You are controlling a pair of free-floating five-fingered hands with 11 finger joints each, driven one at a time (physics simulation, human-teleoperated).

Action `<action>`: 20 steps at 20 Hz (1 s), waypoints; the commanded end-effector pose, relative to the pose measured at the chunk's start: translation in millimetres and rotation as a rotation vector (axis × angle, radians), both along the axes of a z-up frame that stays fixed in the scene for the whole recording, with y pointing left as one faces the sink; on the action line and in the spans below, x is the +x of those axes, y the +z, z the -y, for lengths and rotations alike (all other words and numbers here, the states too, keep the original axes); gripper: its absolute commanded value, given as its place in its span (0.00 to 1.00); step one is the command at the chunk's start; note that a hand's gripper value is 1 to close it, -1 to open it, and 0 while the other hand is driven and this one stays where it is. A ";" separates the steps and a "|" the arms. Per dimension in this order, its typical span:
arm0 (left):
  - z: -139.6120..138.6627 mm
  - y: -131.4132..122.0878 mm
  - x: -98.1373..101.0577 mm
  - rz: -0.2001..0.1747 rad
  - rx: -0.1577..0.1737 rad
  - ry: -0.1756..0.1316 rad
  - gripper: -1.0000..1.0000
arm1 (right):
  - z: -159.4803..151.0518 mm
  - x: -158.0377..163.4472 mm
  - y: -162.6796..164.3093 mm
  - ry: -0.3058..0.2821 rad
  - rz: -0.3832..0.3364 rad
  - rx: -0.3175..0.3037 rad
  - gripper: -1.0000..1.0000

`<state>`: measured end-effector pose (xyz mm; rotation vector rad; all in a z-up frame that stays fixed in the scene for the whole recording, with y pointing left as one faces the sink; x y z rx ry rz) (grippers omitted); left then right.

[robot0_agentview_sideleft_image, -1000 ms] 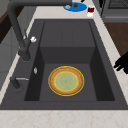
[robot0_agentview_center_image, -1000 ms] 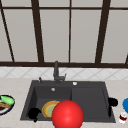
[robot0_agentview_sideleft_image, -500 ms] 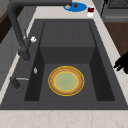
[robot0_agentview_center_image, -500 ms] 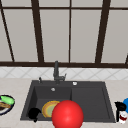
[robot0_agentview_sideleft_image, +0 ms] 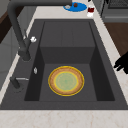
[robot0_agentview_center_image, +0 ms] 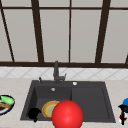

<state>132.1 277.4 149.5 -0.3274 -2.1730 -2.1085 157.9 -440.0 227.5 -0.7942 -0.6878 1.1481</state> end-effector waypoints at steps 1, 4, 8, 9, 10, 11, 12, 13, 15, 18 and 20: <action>0.0 0.0 0.0 0.000 0.000 0.000 0.50 | 14.0 13.4 -10.8 0.046 0.000 0.024 0.00; 0.0 0.0 0.0 0.000 0.000 0.000 0.50 | 25.8 19.4 -18.5 0.053 0.002 0.043 0.00; 0.0 0.0 0.0 0.000 0.000 0.000 0.50 | 32.5 27.8 -29.2 0.055 0.004 0.031 0.00; 0.0 0.0 0.0 0.000 0.000 0.000 0.50 | 32.5 28.8 -32.8 0.050 0.004 0.023 0.00; 0.0 0.0 0.0 0.000 0.000 0.000 0.50 | 32.8 31.2 -36.5 0.044 0.016 0.022 0.00; 0.0 0.0 0.0 0.000 0.000 0.000 0.50 | 34.3 34.0 -40.5 0.043 0.024 0.020 0.00; 0.0 0.0 0.0 0.000 0.000 0.000 0.50 | 35.9 36.8 -44.7 0.044 0.024 0.019 0.00; 0.0 0.0 0.0 0.000 0.000 0.000 0.50 | 38.3 39.2 -48.6 0.044 0.025 0.018 0.00; 0.0 0.0 0.0 0.000 0.000 0.000 0.50 | 40.0 44.8 -57.0 0.047 0.008 0.014 0.00; 0.0 0.0 0.0 0.000 0.000 0.000 0.50 | 44.4 53.7 -67.9 0.051 0.007 0.019 0.00; 0.0 0.0 0.0 0.000 0.000 0.000 0.50 | 50.1 59.4 -75.1 0.056 0.006 0.021 0.00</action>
